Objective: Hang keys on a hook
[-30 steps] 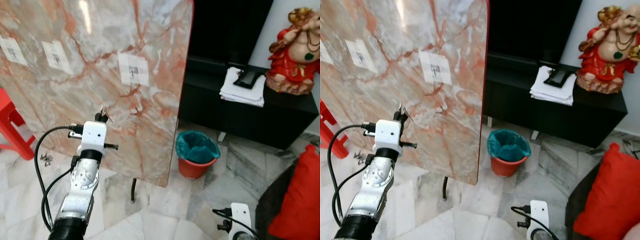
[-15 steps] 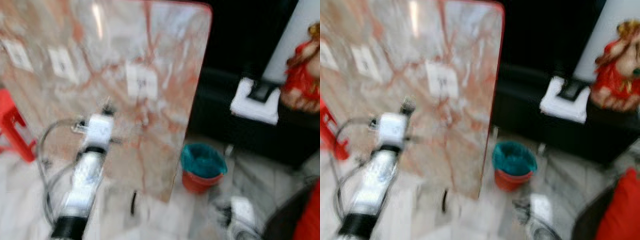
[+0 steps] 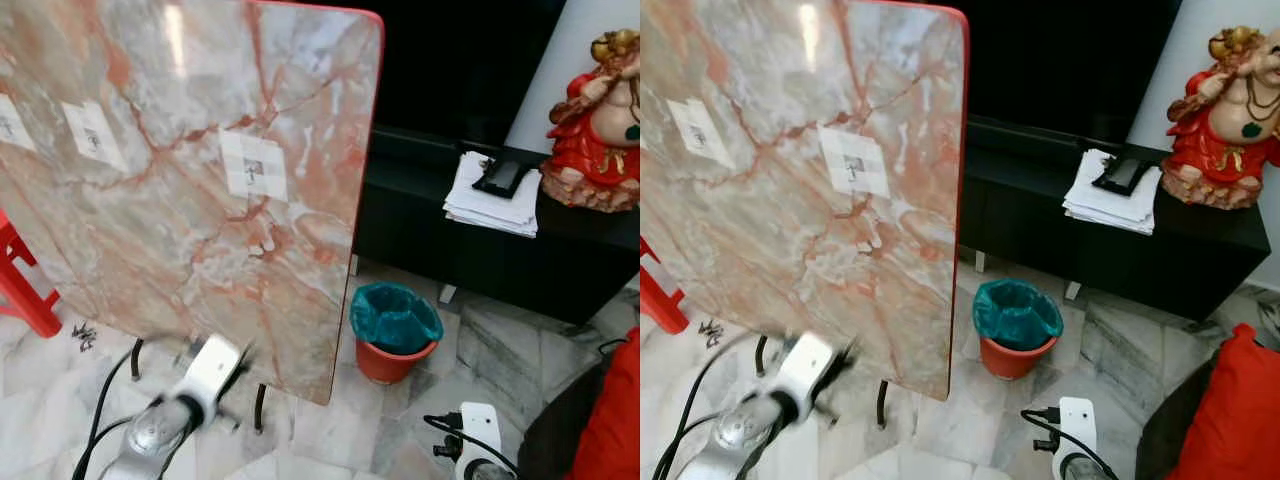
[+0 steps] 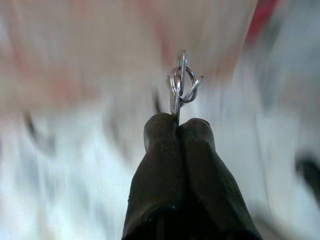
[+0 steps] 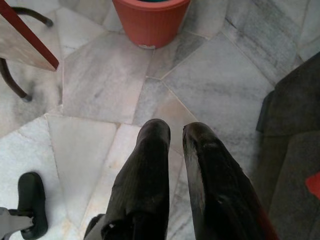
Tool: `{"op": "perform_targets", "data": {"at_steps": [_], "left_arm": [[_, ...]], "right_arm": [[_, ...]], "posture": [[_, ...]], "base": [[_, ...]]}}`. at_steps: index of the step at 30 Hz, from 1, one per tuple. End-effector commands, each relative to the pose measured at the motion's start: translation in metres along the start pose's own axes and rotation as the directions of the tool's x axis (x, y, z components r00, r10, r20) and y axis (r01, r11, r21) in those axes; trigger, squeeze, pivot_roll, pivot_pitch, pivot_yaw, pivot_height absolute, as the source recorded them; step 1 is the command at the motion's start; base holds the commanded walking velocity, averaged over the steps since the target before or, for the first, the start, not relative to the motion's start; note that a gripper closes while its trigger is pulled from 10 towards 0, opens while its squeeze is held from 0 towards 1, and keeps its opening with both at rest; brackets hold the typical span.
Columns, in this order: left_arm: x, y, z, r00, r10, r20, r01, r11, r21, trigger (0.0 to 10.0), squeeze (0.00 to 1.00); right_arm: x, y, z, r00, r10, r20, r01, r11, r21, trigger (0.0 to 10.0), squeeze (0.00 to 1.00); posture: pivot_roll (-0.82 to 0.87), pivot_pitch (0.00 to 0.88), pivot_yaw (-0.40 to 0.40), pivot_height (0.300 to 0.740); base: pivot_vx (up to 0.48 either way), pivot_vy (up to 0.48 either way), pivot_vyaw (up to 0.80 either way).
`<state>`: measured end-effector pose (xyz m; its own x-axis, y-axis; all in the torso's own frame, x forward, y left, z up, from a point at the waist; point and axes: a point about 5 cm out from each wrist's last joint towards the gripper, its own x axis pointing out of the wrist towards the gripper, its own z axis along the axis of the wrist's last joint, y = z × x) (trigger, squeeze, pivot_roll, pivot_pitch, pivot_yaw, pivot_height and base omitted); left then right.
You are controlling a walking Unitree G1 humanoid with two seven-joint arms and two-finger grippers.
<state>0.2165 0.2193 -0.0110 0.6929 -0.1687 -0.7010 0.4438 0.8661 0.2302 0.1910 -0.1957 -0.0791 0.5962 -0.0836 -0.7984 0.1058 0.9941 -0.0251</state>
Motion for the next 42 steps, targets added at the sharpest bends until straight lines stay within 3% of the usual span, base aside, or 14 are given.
{"op": "perform_targets", "data": {"at_steps": [1,2,3,5,10,13,18,20,23,26,34,38,40,42], "left_arm": [[0.0,0.0,-0.024,0.987,-0.024,-0.161,0.029,0.999,0.025,10.0,0.0],[-0.002,-0.006,-0.034,0.965,-0.09,-0.245,0.121,0.986,0.112,10.0,0.0],[-0.008,-0.016,-0.047,0.913,-0.191,-0.36,0.287,0.929,0.233,10.0,0.0],[-0.009,-0.019,-0.05,0.898,-0.213,-0.384,0.323,0.913,0.25,10.0,0.0],[0.001,-0.025,-0.012,0.942,-0.296,-0.157,0.285,0.954,-0.087,10.0,0.0],[0.003,-0.013,-0.017,0.938,-0.237,-0.255,0.256,0.966,0.045,10.0,0.0],[0.004,-0.016,0.006,0.947,-0.309,-0.091,0.297,0.947,-0.126,10.0,0.0],[0.002,-0.013,0.004,0.947,-0.293,-0.134,0.289,0.956,-0.051,10.0,0.0],[0.0,-0.015,0.005,0.939,-0.326,-0.114,0.318,0.945,-0.082,10.0,0.0],[-0.016,-0.021,0.021,0.88,-0.473,-0.041,0.475,0.876,0.084,10.0,0.0],[-0.03,-0.009,0.043,0.837,-0.545,-0.043,0.539,0.81,0.233,10.0,0.0],[-0.038,-0.002,0.056,0.817,-0.574,-0.057,0.561,0.768,0.31,10.0,0.0],[-0.041,-0.002,0.063,0.8,-0.594,-0.086,0.578,0.724,0.376,10.0,0.0],[-0.043,-0.002,0.065,0.79,-0.603,-0.108,0.589,0.698,0.408,10.0,0.0]], "right_arm": [[0.001,0.001,0.002,1.0,0.008,-0.005,-0.008,1.0,-0.006,10.0,0.0],[0.001,0.001,0.002,1.0,0.011,-0.009,-0.012,1.0,-0.009,10.0,0.0],[0.001,0.002,0.001,1.0,0.017,-0.015,-0.017,1.0,-0.017,10.0,0.0],[0.001,0.002,0.001,1.0,0.019,-0.017,-0.019,1.0,-0.02,10.0,0.0],[0.0,0.001,0.0,1.0,0.021,-0.021,-0.022,1.0,-0.019,10.0,0.0],[0.0,0.002,0.0,0.999,0.025,-0.023,-0.025,0.999,-0.021,10.0,0.0],[0.0,0.002,0.0,0.999,0.032,-0.022,-0.032,0.999,-0.023,10.0,0.0],[0.0,0.002,0.0,0.999,0.032,-0.022,-0.033,0.999,-0.024,10.0,0.0],[0.0,0.002,0.0,0.999,0.033,-0.022,-0.033,0.999,-0.024,10.0,0.0],[0.002,-0.002,0.014,0.999,0.03,0.03,-0.03,0.999,-0.031,10.0,0.0],[0.003,0.0,0.069,0.964,0.147,0.224,-0.109,0.979,-0.171,10.0,0.0],[-0.003,0.01,0.106,0.894,0.339,0.292,-0.228,0.907,-0.354,10.0,0.0],[-0.011,0.016,0.128,0.827,0.494,0.269,-0.294,0.788,-0.542,10.0,0.0],[-0.015,0.016,0.138,0.8,0.549,0.241,-0.31,0.723,-0.618,10.0,0.0]], "posture": [[-0.02,0.0,-0.049,0.74],[-0.03,0.0,-0.05,0.74],[-0.03,0.0,-0.05,0.74],[-0.03,0.0,-0.05,0.74],[-0.03,0.0,-0.052,0.74],[-0.02,0.0,-0.053,0.74],[-0.03,0.0,-0.055,0.74],[-0.02,0.0,-0.056,0.74],[-0.03,0.0,-0.057,0.74],[-0.02,0.0,-0.057,0.74],[-0.03,0.0,-0.049,0.74],[-0.04,0.0,-0.041,0.74],[-0.05,0.0,-0.036,0.74],[-0.05,0.0,-0.035,0.74]], "base": [[0.0,0.0,0.0],[0.0,0.0,0.0],[0.0,0.0,0.0],[0.0,0.0,0.0],[0.0,0.0,0.0],[0.0,0.0,0.0],[0.0,0.0,0.0],[0.0,0.0,0.0],[0.0,0.0,0.0],[0.0,0.0,0.0],[0.0,0.0,0.0],[0.0,0.0,0.0],[0.0,0.0,0.0],[0.0,0.0,0.0]]}}
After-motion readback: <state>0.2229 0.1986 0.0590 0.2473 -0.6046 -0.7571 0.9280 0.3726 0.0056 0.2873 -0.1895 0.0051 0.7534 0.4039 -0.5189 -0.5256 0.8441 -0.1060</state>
